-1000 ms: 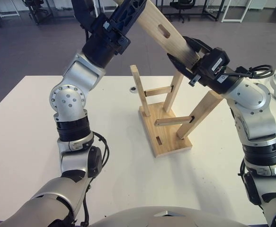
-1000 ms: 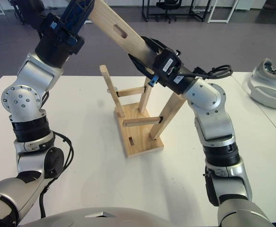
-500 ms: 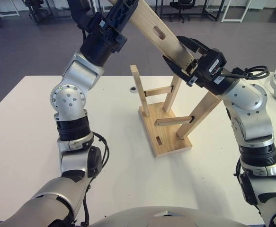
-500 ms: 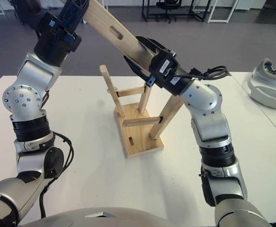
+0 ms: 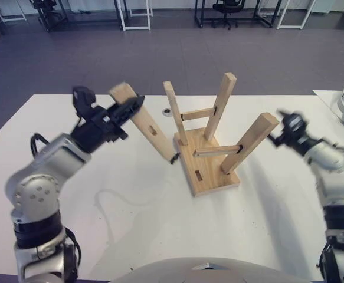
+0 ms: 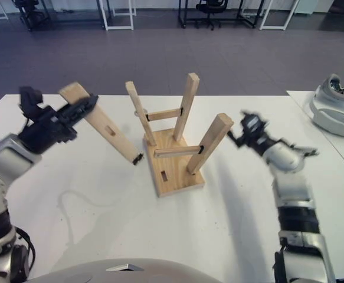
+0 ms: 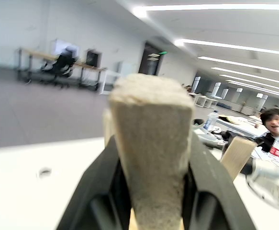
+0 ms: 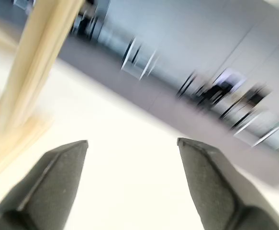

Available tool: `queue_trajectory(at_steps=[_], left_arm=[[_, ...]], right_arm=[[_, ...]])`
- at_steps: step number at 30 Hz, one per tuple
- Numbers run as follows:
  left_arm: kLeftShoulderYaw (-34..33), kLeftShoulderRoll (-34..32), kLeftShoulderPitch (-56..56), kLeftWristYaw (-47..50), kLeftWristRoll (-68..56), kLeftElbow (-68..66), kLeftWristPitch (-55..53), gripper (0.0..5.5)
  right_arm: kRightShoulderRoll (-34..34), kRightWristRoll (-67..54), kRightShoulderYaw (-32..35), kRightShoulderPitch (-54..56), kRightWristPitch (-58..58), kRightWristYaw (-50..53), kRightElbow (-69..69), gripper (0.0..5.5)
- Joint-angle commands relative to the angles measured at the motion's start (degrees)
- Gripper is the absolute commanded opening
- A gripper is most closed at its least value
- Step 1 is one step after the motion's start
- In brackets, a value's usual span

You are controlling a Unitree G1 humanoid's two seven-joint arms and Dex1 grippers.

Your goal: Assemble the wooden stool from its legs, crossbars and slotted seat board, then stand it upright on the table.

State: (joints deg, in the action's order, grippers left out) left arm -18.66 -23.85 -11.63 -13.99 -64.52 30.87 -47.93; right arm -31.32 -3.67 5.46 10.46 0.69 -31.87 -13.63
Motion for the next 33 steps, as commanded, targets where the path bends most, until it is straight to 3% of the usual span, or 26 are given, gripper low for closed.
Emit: queue_trajectory(at_steps=[1,7,11,19,33], left_arm=[[0.21,6.13,6.42,12.41,0.16,2.41,0.8,1.02],[-4.38,12.27,8.79,29.29,-5.25,1.28,3.55,1.02],[-4.65,10.3,8.84,33.53,-6.47,1.73,2.97,1.02],[-2.74,8.3,8.87,36.59,-8.9,1.91,3.27,1.02],[5.98,2.42,9.3,30.63,6.65,2.62,4.31,1.03]], right_arm=[[4.19,5.76,-7.46,-5.88,-6.43,1.4,-6.14,3.48],[4.33,6.73,-14.88,-14.96,-8.0,-3.07,9.49,3.48],[5.89,6.29,-16.15,-15.96,-7.5,-2.39,13.54,3.48],[7.53,7.48,-17.64,-15.48,-9.83,-0.31,13.99,3.48],[6.26,6.48,-15.58,-16.45,-8.74,0.5,17.43,3.48]])
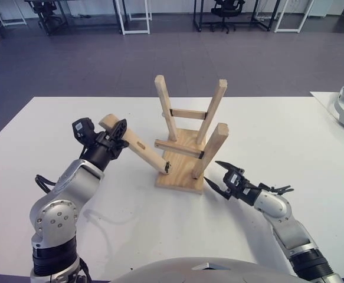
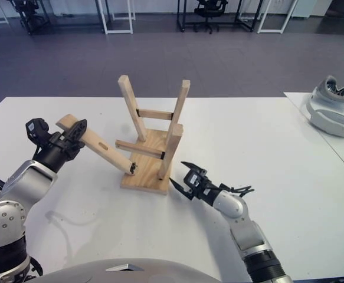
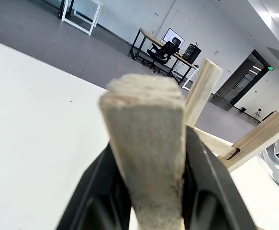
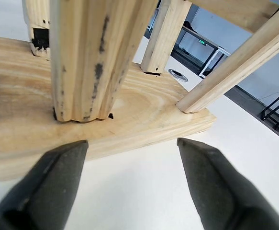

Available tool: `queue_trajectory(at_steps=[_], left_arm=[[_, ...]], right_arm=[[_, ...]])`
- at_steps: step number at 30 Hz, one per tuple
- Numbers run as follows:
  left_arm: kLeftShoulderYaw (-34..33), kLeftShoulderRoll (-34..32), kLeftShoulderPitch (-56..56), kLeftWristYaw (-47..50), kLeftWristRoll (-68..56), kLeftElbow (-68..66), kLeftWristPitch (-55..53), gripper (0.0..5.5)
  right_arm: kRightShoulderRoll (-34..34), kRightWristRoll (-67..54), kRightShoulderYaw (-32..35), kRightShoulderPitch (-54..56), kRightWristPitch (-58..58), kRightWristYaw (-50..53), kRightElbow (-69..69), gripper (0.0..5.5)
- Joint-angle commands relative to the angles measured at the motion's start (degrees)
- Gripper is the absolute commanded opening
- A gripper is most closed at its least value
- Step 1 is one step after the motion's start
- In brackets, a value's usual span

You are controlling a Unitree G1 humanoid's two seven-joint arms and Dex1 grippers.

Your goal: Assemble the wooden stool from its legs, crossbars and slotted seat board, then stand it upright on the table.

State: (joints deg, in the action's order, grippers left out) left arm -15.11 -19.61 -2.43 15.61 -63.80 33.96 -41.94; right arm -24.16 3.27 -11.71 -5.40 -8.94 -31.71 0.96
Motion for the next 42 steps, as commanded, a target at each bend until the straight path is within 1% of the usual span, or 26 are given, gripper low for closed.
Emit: queue_trajectory(at_steps=[1,3,5,7,8,9,10,11,12,14,17,20,22,24,27,33,34,36,37,39,42], left_arm=[[3.21,-1.31,-0.08,1.5,6.69,-0.02,-1.6,1.03],[5.07,0.25,0.45,2.72,7.76,1.08,-1.65,1.03],[6.21,0.82,1.25,3.47,8.39,2.07,-2.31,1.03],[6.73,0.22,1.59,4.17,9.48,3.09,-3.55,1.03],[7.04,-0.09,1.8,4.71,10.08,3.74,-4.17,1.02],[7.59,-0.14,1.92,5.19,10.58,4.19,-4.61,1.02],[8.02,0.06,1.73,5.75,10.97,4.4,-4.92,1.02],[8.39,0.33,1.13,6.14,11.36,4.23,-5.12,1.02],[8.87,0.47,0.12,6.31,11.94,4.02,-5.35,1.02],[10.21,0.48,-1.72,6.39,13.31,3.94,-6.02,1.03],[11.66,0.93,-2.0,6.52,14.76,4.4,-6.69,1.02],[13.24,1.16,-2.89,6.67,16.69,4.8,-7.7,1.02],[14.06,1.55,-2.95,6.89,17.72,5.31,-8.19,1.02],[14.31,2.04,-2.55,7.12,18.39,5.92,-8.57,1.02],[14.83,3.15,-2.24,7.36,19.75,6.37,-8.94,1.02],[14.6,4.98,-2.13,7.43,22.33,7.53,-9.45,1.02],[14.7,5.28,-2.07,7.44,22.71,7.8,-9.44,1.02],[15.2,5.84,-2.0,6.97,23.46,8.21,-9.54,1.02],[15.92,6.02,-2.14,6.42,23.93,8.4,-9.62,1.02],[17.96,5.76,-2.77,4.72,24.7,8.66,-9.83,1.02],[24.42,4.63,-4.01,0.35,26.2,8.73,-10.71,1.03]], right_arm=[[-0.99,-1.48,2.29,-0.83,1.08,0.11,3.99,3.48],[-0.67,-7.08,5.36,-2.75,3.19,-0.59,9.51,3.48],[-0.53,-18.04,11.72,-5.43,8.44,-0.02,19.54,3.48],[-1.39,-36.11,18.74,-6.09,15.83,3.51,32.36,3.48],[-2.07,-44.28,20.87,-4.28,18.97,6.75,37.82,3.48],[-2.07,-50.74,21.0,-0.77,21.49,11.25,42.56,3.48],[-1.53,-53.94,19.48,3.15,24.01,15.31,45.82,3.48],[-0.76,-54.5,17.38,6.73,26.5,18.62,47.61,3.48],[0.08,-53.22,15.34,10.47,29.52,22.27,47.63,3.48],[0.1,-46.33,11.24,17.72,35.94,28.73,45.95,3.48],[-2.75,-31.5,1.38,27.44,45.36,34.29,43.07,3.48],[-4.92,-16.6,-12.03,34.96,50.85,34.49,42.36,3.48],[-6.06,-8.42,-19.03,39.66,52.6,32.62,41.36,3.48],[-5.43,-4.9,-21.95,44.26,55.45,30.01,41.41,3.48],[-2.93,-4.47,-23.22,45.7,61.84,26.47,41.51,3.48],[-4.83,-0.03,-34.44,43.89,69.47,20.68,37.44,3.48],[-5.97,1.24,-37.87,44.38,70.38,18.92,36.02,3.48],[-6.85,2.84,-42.54,44.57,71.52,16.19,32.97,3.48],[-6.89,3.38,-44.68,44.17,71.5,14.85,31.34,3.48],[-6.4,4.29,-46.92,42.89,71.24,12.98,29.21,3.48],[-6.36,6.33,-45.1,40.96,70.78,12.93,28.64,3.48]])
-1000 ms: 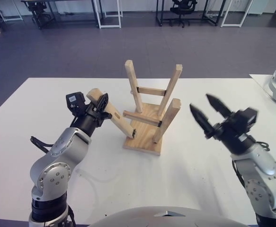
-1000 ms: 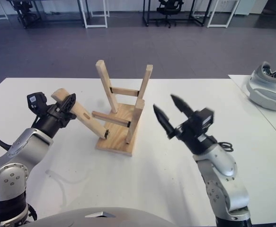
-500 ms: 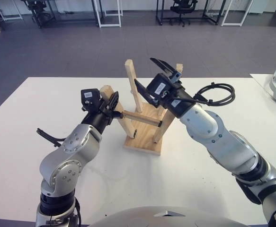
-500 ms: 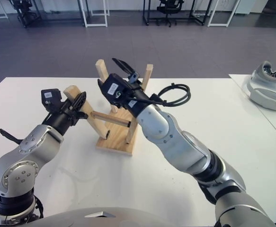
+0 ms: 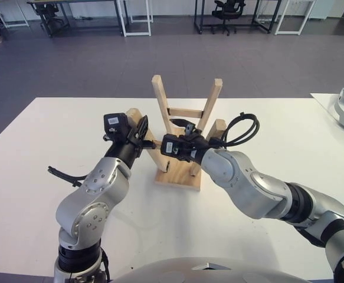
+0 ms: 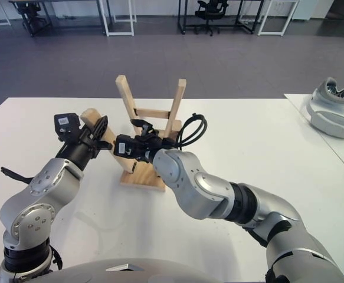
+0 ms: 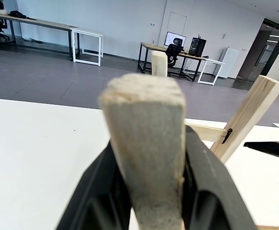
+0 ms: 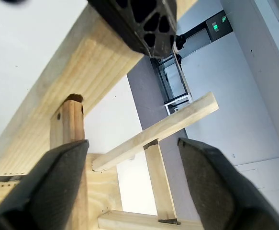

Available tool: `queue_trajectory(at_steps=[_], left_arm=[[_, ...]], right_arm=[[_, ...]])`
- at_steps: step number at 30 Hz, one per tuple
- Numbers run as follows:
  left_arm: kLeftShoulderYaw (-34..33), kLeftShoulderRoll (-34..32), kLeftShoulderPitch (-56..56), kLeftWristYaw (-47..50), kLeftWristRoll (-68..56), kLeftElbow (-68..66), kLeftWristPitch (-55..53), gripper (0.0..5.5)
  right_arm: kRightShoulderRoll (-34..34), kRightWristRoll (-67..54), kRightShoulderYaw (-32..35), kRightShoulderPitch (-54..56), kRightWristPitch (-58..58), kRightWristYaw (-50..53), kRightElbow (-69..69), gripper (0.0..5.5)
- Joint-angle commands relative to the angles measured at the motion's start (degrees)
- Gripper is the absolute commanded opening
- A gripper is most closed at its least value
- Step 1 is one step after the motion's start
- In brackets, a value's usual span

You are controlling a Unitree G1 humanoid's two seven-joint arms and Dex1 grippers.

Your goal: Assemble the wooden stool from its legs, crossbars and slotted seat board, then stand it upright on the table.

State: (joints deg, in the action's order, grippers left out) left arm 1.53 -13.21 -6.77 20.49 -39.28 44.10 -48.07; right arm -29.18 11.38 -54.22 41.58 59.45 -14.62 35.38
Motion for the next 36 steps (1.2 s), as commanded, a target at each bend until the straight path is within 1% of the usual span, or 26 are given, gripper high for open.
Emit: queue_trajectory(at_steps=[1,4,6,7,9,11,13,14,16,17,18,19,20,21,22,24,25,26,27,28,30,33,36], left_arm=[[9.45,-1.97,0.06,-5.57,2.34,-1.51,-4.73,1.03],[12.25,-1.88,-1.82,-7.86,4.73,-4.61,-5.07,1.04],[12.31,-1.52,-2.32,-7.91,6.09,-5.68,-5.44,1.05],[11.02,-1.02,-2.22,-7.58,6.38,-5.65,-5.18,1.43],[6.63,1.21,-3.43,-6.28,6.1,-4.84,-4.21,1.81],[0.15,5.69,-7.35,-5.19,1.22,-2.71,-3.46,2.17],[-5.8,8.62,-13.01,-5.55,-7.18,-0.55,-2.08,2.51],[-8.77,7.44,-16.78,-7.12,-12.72,0.58,-1.4,2.77],[-15.27,-0.48,-25.4,-14.45,-23.15,0.5,-0.42,3.12],[-18.17,-4.76,-29.08,-17.95,-26.02,-1.51,-0.27,3.29],[-20.6,-9.05,-32.61,-22.08,-25.69,-6.16,0.24,3.46],[-21.05,-12.3,-34.94,-25.93,-23.49,-11.61,0.88,3.69],[-19.38,-14.38,-36.06,-29.44,-20.6,-16.6,1.3,3.8],[-16.15,-15.07,-35.08,-33.89,-18.84,-19.82,1.28,4.0],[-11.64,-15.73,-33.11,-38.31,-16.16,-22.06,1.83,4.18],[-0.47,-15.8,-26.38,-48.3,-11.07,-26.61,2.81,4.18],[4.47,-16.52,-23.12,-52.35,-8.24,-27.5,3.91,4.18],[8.43,-17.08,-19.53,-55.19,-5.36,-28.43,5.42,4.18],[9.98,-17.03,-16.76,-56.31,-2.97,-30.41,7.3,4.18],[9.98,-16.64,-15.51,-56.73,-1.47,-32.49,8.94,4.18],[4.95,-13.86,-18.1,-55.53,-4.42,-36.09,9.5,4.18],[-2.3,-10.67,-25.73,-54.38,-12.77,-38.36,7.69,4.18],[-9.19,-9.29,-34.08,-51.48,-19.22,-40.86,5.6,4.18]], right_arm=[[-1.17,-1.17,-1.8,-6.4,1.85,-4.04,-5.84,3.48],[-0.64,0.05,-0.43,-8.14,-0.61,-4.97,-5.21,3.48],[-0.78,0.88,0.89,-9.39,-1.82,-5.49,-4.75,3.48],[-1.12,1.62,2.04,-9.95,-2.57,-5.42,-4.6,3.48],[-3.91,3.22,4.63,-10.28,-6.78,-6.42,-2.45,3.48],[-6.29,1.5,11.08,-10.56,-12.31,-8.76,1.73,3.48],[-5.57,-3.07,21.45,-11.49,-18.21,-10.42,4.24,3.48],[-4.0,-6.48,28.11,-11.82,-21.41,-10.69,4.94,3.48],[0.48,-15.19,43.02,-11.11,-25.92,-10.14,5.53,3.48],[2.49,-19.99,49.65,-9.67,-25.96,-10.02,5.11,3.48],[3.93,-25.9,56.79,-6.42,-25.11,-9.97,2.92,3.48],[4.55,-31.31,62.19,-3.38,-23.73,-10.34,0.17,3.48],[4.67,-36.66,66.15,-1.64,-21.73,-11.36,-2.71,3.48],[4.35,-40.8,68.01,-3.03,-19.25,-13.17,-4.9,3.48],[3.33,-42.69,67.61,-6.54,-17.79,-15.57,-6.69,3.48],[1.53,-40.26,61.09,-19.83,-18.99,-20.08,-11.06,3.48],[0.89,-38.21,58.11,-24.46,-20.3,-21.0,-13.32,3.48],[0.59,-36.52,56.36,-27.21,-21.63,-21.36,-15.4,3.48],[0.66,-35.6,55.74,-27.7,-22.51,-20.83,-17.35,3.48],[0.54,-35.1,55.41,-27.47,-23.53,-20.43,-18.51,3.48],[0.92,-35.9,55.66,-25.9,-24.4,-19.19,-18.95,3.48],[2.02,-37.41,56.37,-23.89,-25.43,-17.05,-18.1,3.48],[2.83,-38.88,57.45,-20.54,-26.2,-15.45,-16.86,3.48]])
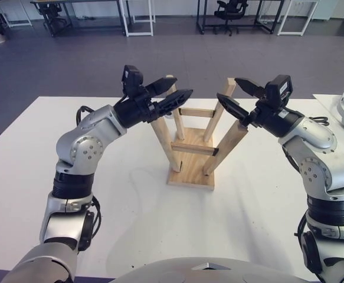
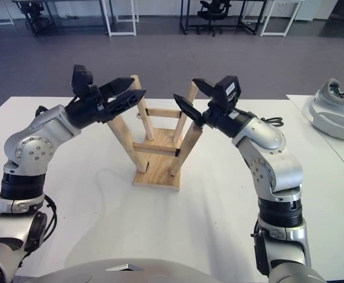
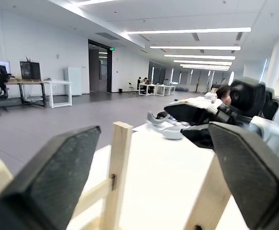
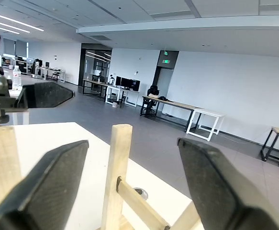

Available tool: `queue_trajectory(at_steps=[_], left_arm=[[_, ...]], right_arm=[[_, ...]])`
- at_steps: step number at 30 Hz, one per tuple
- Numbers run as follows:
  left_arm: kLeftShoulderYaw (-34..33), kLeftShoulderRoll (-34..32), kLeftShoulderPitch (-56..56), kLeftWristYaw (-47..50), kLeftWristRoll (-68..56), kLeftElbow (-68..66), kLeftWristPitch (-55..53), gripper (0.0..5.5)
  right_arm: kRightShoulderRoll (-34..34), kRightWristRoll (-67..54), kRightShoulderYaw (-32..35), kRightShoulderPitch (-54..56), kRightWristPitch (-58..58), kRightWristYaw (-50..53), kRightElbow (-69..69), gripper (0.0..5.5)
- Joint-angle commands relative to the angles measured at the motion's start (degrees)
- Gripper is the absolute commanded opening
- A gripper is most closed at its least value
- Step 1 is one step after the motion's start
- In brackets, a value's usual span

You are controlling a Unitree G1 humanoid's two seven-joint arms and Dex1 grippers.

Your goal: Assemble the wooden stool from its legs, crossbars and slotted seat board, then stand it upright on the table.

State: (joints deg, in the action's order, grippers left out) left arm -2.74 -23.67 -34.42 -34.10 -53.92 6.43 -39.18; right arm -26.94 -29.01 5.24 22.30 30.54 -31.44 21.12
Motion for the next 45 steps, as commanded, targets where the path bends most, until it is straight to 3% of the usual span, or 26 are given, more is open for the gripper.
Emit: queue_trajectory(at_steps=[1,5,10,13,17,20,25,28,31,32,34,36,37,39,41,42,45], left_arm=[[-7.01,0.69,-9.63,4.12,-5.76,-3.85,-3.81,4.18],[-10.54,-1.14,-14.84,5.25,-7.97,-1.84,-5.1,4.18],[6.26,0.69,-1.72,-1.49,8.86,-7.33,-0.48,4.18],[10.93,2.32,1.07,-4.7,15.93,-15.55,4.08,4.18],[6.79,1.58,-1.59,-5.55,13.21,-8.8,4.66,4.18],[-3.66,0.16,-9.05,-1.05,7.17,-3.98,4.93,4.18],[-15.22,-5.09,-8.98,2.45,5.26,-3.4,5.06,4.18],[-19.93,-11.5,0.66,0.95,9.11,-3.35,5.98,4.18],[-23.1,-15.42,11.24,-0.99,12.97,-2.66,7.67,4.18],[-23.2,-16.11,14.82,-1.85,14.05,-1.62,7.91,4.18],[-22.77,-18.25,23.76,-5.26,16.5,1.83,8.47,4.18],[-21.13,-21.21,33.42,-10.43,19.41,6.25,9.65,4.18],[-19.66,-22.67,36.94,-12.61,21.23,7.81,10.42,4.18],[-13.19,-26.64,43.51,-16.69,28.11,10.47,13.76,4.18],[-4.92,-27.45,45.33,-18.55,33.59,11.54,15.65,4.18],[-0.15,-26.58,44.11,-18.19,36.72,10.96,16.08,4.18],[11.44,-23.08,40.56,-17.42,43.38,10.51,16.28,4.18]], right_arm=[[0.49,-0.42,-0.18,0.9,2.54,1.42,-1.54,3.48],[2.35,-16.34,9.23,6.56,4.9,2.27,3.53,3.48],[0.94,-10.21,0.59,-2.17,7.07,2.34,0.58,3.48],[-0.45,-5.03,-5.72,-6.5,8.67,2.55,-2.04,3.48],[2.98,-12.49,2.42,-1.04,6.76,4.63,-1.92,3.48],[1.56,-16.04,10.45,4.54,5.3,6.46,-6.77,3.48],[-5.81,-2.79,-2.49,-4.9,-0.6,-4.24,-6.36,3.48],[-3.54,-8.68,-6.72,-8.14,0.53,-9.56,5.3,3.48],[1.72,-8.72,-13.45,-5.62,2.58,-5.22,13.47,3.48],[1.38,-5.68,-12.64,-3.89,1.82,-2.67,13.81,3.48],[-3.45,-3.83,-2.56,0.02,0.81,0.15,11.21,3.48],[-9.1,-3.25,8.38,5.15,-0.68,1.3,2.12,3.48],[-11.12,-1.31,10.02,6.47,-1.91,1.39,-2.65,3.48],[-12.88,6.57,4.62,5.23,-7.27,-1.18,-14.57,3.48],[-10.14,17.99,-7.46,1.92,-19.34,-5.21,-32.25,3.48],[-7.33,20.37,-10.51,1.08,-23.78,-7.1,-40.57,3.48],[-2.1,23.03,-13.26,1.82,-31.44,-9.7,-57.33,3.48]])
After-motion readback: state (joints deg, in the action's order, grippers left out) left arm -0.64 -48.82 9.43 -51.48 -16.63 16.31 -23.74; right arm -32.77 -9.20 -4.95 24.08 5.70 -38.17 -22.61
